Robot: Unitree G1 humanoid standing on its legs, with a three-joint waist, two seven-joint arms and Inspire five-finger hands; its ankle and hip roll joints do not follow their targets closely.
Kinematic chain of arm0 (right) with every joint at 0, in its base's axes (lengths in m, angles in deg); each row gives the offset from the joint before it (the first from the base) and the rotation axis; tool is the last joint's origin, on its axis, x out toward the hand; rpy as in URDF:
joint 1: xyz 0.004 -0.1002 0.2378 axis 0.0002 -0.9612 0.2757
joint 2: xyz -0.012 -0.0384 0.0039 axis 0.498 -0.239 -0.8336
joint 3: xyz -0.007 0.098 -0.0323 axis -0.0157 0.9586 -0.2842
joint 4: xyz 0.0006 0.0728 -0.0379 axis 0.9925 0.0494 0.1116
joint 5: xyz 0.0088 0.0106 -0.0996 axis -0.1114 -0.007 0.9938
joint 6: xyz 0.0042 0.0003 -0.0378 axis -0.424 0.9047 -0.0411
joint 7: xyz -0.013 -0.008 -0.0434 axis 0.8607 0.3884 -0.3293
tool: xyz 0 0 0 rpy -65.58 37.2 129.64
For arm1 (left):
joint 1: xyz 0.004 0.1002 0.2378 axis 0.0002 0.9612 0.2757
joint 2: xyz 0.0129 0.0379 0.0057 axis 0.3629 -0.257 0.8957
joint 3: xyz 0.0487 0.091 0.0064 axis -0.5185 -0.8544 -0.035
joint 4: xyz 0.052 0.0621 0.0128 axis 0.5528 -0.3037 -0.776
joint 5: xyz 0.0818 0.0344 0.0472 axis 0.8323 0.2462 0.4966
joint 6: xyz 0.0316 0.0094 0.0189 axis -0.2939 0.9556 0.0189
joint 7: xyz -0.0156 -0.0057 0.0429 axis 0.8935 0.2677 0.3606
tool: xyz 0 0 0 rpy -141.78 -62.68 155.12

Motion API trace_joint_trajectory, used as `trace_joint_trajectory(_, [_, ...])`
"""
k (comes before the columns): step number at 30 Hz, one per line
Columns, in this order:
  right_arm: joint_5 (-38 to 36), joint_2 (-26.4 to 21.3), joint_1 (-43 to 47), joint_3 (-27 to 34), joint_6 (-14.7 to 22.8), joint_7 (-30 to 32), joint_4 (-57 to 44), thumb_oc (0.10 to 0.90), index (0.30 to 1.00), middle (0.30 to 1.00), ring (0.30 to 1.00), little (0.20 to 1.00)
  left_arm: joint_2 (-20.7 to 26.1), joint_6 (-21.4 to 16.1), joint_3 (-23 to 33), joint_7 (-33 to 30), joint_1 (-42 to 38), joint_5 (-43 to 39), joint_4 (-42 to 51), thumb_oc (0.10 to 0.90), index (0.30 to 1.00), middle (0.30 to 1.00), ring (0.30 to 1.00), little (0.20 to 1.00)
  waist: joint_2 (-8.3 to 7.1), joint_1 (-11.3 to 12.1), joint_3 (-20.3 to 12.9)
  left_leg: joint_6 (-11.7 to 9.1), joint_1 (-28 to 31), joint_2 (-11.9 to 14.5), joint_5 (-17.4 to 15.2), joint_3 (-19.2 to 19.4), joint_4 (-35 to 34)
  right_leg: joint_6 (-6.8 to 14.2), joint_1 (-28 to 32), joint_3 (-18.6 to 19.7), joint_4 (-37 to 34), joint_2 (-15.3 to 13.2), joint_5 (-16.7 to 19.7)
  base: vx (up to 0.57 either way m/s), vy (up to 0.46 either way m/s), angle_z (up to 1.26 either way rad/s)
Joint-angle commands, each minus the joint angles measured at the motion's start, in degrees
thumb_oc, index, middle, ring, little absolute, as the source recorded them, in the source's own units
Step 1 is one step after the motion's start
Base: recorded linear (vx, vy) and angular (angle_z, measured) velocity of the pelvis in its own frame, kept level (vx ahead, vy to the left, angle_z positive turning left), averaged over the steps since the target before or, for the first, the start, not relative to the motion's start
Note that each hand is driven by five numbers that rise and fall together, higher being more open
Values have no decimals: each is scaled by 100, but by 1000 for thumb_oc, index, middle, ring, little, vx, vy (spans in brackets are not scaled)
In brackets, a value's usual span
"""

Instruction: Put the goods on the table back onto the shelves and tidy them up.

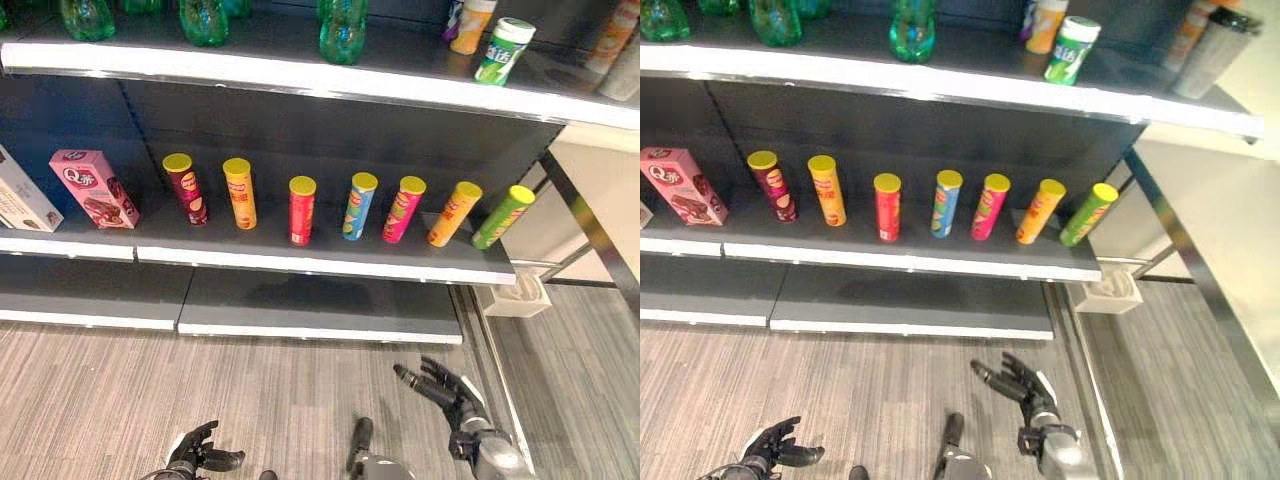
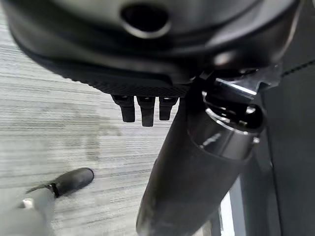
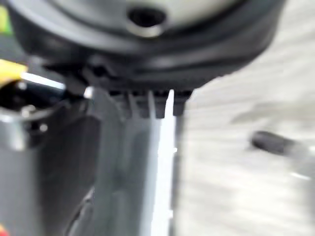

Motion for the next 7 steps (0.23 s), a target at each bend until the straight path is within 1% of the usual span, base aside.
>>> trace_joint_trajectory(1, [620,112,516,252,121,382,-256,800,900,900,900,900,161,-291,133,-120,-218,-116,265,800,900,900,900,900,-182,77,232,-62,-270,-318,-527,-470,69,134,841,265,-465,-310,197,-20,-124,-31])
trace_joint_trajectory(3, [699,136,491,256,72,406,-188,800,900,900,900,900,165,-281,134,-119,-233,-114,270,800,900,900,900,900,-212,90,208,-67,-274,-331,-526,-464,86,142,879,243,-559,-299,189,16,-61,-17])
trace_joint_trajectory(4, [712,185,464,268,43,410,-36,800,900,900,900,900,163,-282,151,-130,-233,-120,264,800,900,900,900,900,-257,97,165,-83,-285,-335,-535,-450,132,152,958,213,-725,-259,166,81,-249,-30])
trace_joint_trajectory(5, [741,307,376,296,12,492,336,800,900,900,900,900,78,-281,121,-138,-234,-161,262,800,900,900,900,900,-300,92,21,-181,-302,-232,-506,-426,205,150,1138,260,-1090,-45,99,81,-250,-21])
trace_joint_trajectory(6, [741,307,375,296,13,492,337,800,900,900,900,900,78,-281,120,-138,-233,-161,263,800,900,900,900,900,-298,92,21,-182,-301,-230,-506,-426,204,149,1140,258,-1094,-42,101,91,-264,-24])
trace_joint_trajectory(7, [779,306,330,312,1,510,390,800,900,900,900,900,58,-267,98,-116,-221,-174,283,800,900,900,900,900,-299,81,-17,-228,-276,-171,-487,-438,193,130,1198,263,-1164,20,66,38,-98,-18])
